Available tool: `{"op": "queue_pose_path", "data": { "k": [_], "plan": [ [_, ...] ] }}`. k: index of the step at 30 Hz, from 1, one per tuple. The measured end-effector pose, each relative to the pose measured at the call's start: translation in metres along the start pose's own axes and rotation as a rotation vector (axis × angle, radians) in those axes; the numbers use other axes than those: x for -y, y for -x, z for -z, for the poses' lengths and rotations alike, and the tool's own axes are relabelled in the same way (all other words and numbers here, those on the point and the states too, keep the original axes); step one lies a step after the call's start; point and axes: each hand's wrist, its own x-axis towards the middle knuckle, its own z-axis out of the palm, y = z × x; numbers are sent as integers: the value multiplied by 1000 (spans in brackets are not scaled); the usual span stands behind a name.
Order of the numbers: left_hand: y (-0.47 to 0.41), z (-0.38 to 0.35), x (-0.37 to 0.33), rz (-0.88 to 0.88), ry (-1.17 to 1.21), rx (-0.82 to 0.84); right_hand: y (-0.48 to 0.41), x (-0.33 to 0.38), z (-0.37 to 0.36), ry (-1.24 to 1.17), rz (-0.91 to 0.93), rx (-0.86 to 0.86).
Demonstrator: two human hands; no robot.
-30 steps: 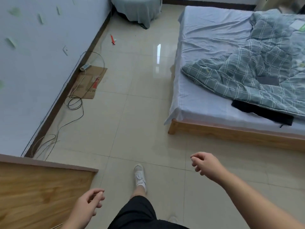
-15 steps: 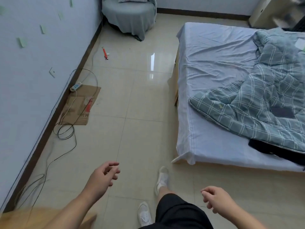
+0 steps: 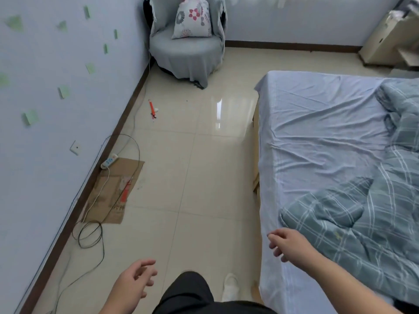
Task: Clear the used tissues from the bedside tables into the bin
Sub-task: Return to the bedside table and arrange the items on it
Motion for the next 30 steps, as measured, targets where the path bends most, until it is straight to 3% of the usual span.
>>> {"op": "queue_pose_path", "data": {
  "k": [5, 9, 22, 30],
  "plan": [
    [-101, 16, -67, -3, 28, -22, -90, 113, 27, -19, 103, -42],
    [-199, 31, -136, -48, -17, 40, -156, 166, 27, -7, 55, -44],
    [-413, 33, -417, -236, -161, 226, -276, 221, 73, -119, -323, -93],
    [-509, -12, -539, -262, -259, 253, -407, 287, 143, -152, -301, -87]
  ]
}}
